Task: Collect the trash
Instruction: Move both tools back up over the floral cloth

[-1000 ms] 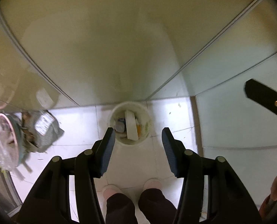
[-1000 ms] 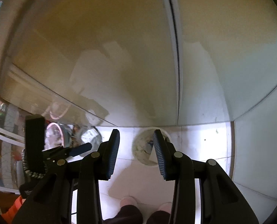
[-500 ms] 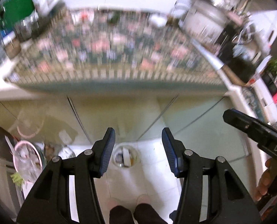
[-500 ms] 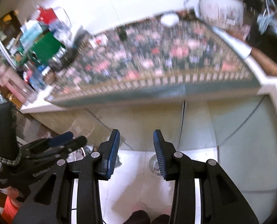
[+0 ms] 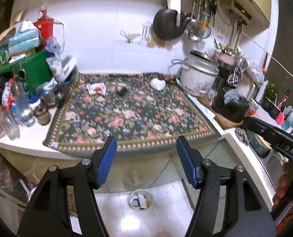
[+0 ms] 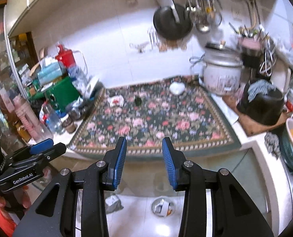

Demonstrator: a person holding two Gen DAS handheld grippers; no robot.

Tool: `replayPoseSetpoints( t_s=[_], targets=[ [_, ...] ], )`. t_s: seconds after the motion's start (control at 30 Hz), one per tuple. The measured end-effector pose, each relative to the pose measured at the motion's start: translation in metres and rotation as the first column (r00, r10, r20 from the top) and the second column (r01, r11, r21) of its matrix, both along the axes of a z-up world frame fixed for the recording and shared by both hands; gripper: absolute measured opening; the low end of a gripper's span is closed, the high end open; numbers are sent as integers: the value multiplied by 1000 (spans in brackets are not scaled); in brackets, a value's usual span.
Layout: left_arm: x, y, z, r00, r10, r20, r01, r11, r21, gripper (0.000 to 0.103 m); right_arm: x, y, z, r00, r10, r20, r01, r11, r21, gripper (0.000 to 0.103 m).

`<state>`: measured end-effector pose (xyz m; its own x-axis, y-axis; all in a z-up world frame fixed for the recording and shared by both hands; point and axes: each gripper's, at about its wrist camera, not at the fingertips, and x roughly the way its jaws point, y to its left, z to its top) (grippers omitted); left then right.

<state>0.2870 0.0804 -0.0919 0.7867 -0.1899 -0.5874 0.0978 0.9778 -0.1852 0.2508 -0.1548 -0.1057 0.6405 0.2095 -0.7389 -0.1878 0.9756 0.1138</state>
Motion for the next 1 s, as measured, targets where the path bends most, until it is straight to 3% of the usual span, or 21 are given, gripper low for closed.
replayPoseSetpoints(
  t_s=[0.13, 0.27, 0.33, 0.57, 0.87, 1.0],
  targets=[
    [6, 7, 14, 1000, 16, 27, -16, 1000, -12, 76, 5, 0, 14, 998, -18, 63, 18, 1000, -4, 54],
    [21, 6, 23, 998, 29, 50, -29, 1000, -7, 84, 14, -3, 19, 994, -36, 102, 36, 999, -7, 61],
    [31, 4, 25, 998, 33, 56, -32, 999, -8, 86, 24, -8, 18, 992, -48, 119, 47, 999, 8, 71],
    [86, -10, 27, 995, 71, 77, -71, 997, 6, 92, 76, -34, 5, 990, -35, 133, 31, 999, 33, 71],
    [209, -38, 21, 989, 147, -6, -147, 989, -25, 92, 179, -84, -18, 997, 11, 76, -15, 998, 63, 71],
    [246, -49, 12, 978, 204, -32, -205, 979, -17, 92, 222, -102, -37, 999, 35, 33, -38, 997, 70, 71]
  ],
)
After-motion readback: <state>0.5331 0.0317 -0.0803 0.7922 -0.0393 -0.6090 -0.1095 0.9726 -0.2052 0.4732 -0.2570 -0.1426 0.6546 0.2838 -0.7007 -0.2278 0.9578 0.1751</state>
